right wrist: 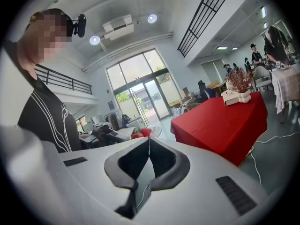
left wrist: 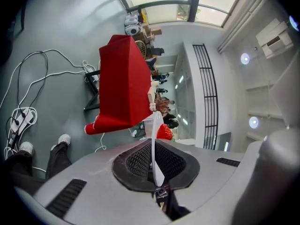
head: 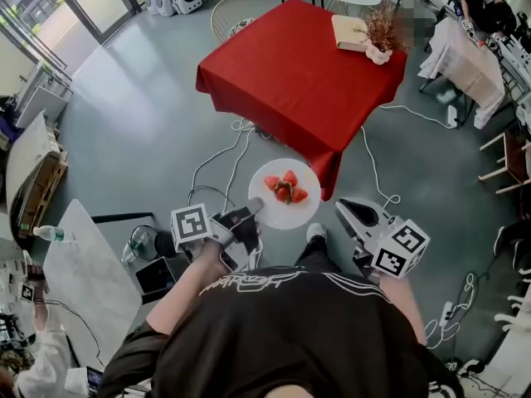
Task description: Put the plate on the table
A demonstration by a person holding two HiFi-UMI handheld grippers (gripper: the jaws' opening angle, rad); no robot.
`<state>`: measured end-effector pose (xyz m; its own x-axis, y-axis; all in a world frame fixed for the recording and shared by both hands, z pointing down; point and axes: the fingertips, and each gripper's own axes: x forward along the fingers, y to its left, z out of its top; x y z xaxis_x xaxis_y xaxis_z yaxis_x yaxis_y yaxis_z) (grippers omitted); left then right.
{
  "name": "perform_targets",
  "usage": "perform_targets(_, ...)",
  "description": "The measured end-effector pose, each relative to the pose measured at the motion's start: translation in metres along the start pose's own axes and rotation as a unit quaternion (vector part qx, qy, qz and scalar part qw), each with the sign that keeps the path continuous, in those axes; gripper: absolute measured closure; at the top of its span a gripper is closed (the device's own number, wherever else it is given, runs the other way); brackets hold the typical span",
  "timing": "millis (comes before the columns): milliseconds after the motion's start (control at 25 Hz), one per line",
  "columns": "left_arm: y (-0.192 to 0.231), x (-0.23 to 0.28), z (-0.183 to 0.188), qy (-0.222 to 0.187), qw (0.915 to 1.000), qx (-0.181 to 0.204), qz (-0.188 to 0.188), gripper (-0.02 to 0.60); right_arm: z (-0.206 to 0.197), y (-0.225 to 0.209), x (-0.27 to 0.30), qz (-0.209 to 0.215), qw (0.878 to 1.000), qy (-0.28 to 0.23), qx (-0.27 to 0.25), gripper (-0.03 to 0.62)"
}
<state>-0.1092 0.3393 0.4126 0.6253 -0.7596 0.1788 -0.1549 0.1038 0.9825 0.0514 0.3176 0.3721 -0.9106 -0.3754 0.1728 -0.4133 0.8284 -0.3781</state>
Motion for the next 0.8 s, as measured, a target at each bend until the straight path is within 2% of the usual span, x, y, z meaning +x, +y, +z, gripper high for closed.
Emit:
perform_targets(120,0.002,0.030,0.013,-0.006,1.0000,-0.006,0.003,0.566,0.011,-0.029,0.005,0.005,1.000,0.001,0.006,0.586)
perform_targets(320,-0.015,0.120,0.045,-0.006,1.0000,-0.005,-0.002,0.566,0.048,-0.116,0.010,0.006,1.000,0.010,0.017,0.586)
perform_targets(480,-0.032,0.174,0.058,-0.007,0.9999,0.002,-0.013,0.566,0.075,-0.165,0.010,0.012,1.000,0.007,0.023,0.586)
perform_targets(640,-0.040,0.212,0.060,-0.009,0.9999,0.005,-0.012,0.566,0.092,-0.201,0.010,0.025,0.999,0.013,0.014,0.586)
perform_targets(800,-0.038,0.225,0.067,-0.016,0.9999,0.003,0.001,0.566,0.102,-0.221,0.015,0.033,0.999,0.012,0.016,0.586)
